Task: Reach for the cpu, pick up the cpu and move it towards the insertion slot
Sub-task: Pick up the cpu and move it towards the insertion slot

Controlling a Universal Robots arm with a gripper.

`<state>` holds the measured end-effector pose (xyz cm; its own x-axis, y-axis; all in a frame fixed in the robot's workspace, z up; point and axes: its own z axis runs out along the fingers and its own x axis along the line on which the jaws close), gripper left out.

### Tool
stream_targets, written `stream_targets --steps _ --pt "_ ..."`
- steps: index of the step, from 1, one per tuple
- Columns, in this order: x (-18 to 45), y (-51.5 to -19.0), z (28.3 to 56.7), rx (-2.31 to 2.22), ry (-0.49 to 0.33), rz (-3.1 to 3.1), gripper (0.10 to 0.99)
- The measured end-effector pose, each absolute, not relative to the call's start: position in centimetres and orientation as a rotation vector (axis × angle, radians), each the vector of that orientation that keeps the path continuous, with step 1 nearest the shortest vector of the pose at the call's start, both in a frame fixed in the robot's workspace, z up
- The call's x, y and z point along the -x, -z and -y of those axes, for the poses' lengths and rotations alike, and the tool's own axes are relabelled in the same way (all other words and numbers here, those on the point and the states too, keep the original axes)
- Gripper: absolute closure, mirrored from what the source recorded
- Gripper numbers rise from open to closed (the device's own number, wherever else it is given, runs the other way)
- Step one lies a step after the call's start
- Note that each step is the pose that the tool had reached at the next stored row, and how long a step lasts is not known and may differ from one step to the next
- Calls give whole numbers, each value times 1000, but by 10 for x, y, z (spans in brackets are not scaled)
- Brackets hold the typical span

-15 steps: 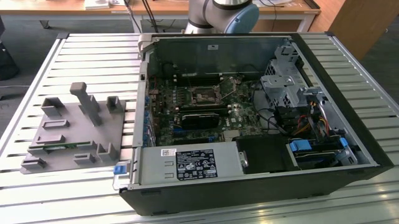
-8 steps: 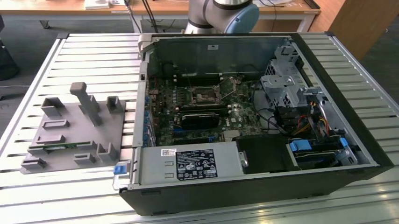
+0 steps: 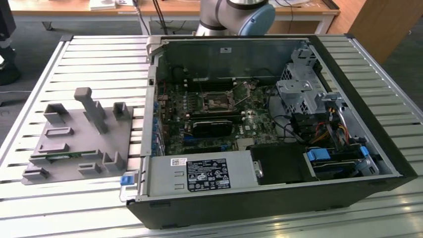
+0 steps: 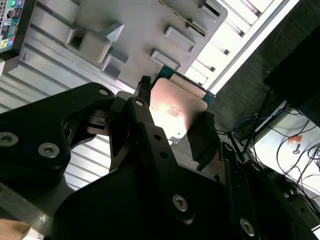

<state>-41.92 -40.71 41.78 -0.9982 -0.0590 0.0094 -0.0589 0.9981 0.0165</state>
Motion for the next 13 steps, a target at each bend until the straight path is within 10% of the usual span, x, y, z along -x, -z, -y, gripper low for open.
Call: stream_targets --steps 13 --pt "391 -418 407 -92 26 3130 541"
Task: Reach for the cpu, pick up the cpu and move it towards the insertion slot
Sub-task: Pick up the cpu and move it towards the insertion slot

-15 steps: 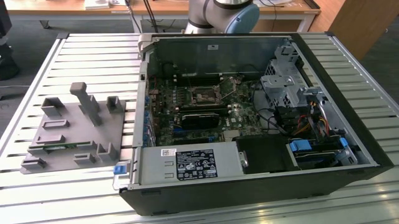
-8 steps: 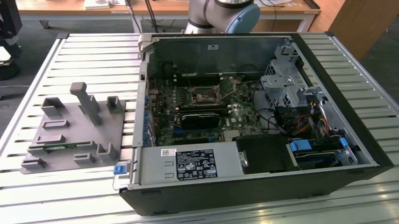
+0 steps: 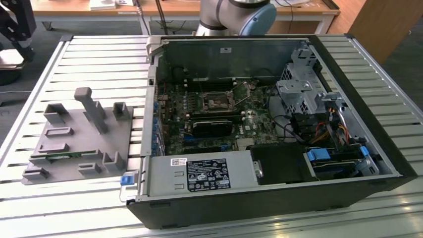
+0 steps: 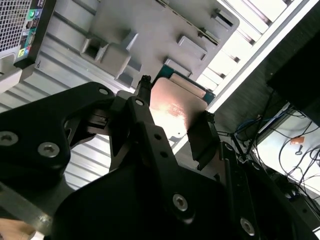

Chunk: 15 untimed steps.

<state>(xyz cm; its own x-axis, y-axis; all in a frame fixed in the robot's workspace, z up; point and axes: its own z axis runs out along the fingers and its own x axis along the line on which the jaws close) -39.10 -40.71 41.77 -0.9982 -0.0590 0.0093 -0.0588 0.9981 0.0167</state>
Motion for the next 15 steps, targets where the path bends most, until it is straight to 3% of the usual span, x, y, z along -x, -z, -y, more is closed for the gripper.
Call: stream_targets --steps 15 --pt "357 -420 407 -92 26 3129 541"
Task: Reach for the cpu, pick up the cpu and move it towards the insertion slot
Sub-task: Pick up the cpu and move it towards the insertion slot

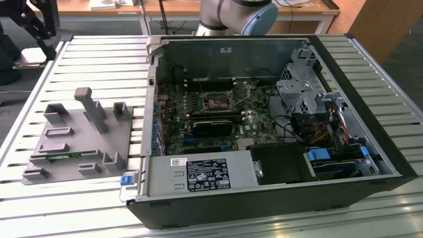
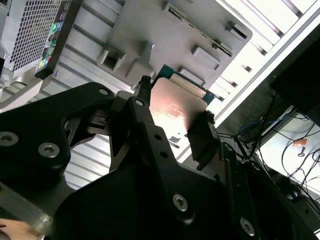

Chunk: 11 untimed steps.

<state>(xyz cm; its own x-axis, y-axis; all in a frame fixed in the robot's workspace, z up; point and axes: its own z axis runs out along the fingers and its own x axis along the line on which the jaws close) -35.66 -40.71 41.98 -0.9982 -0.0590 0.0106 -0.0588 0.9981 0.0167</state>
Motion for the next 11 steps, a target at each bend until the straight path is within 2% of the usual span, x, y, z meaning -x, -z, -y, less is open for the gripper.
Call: stream_targets --steps 11 --pt "336 -420 407 -92 26 3129 541"
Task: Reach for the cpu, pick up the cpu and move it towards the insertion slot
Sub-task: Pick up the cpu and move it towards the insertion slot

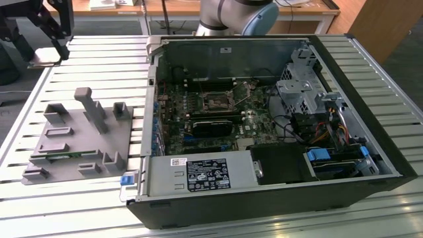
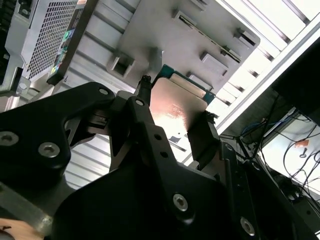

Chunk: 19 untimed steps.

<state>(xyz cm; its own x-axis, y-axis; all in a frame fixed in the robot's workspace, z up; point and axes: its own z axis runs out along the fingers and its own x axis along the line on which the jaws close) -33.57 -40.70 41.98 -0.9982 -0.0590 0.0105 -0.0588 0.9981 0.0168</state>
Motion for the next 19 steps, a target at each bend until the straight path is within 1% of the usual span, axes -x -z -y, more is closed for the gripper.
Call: stream_targets --steps 19 --pt "290 -420 407 -92 26 3129 541"
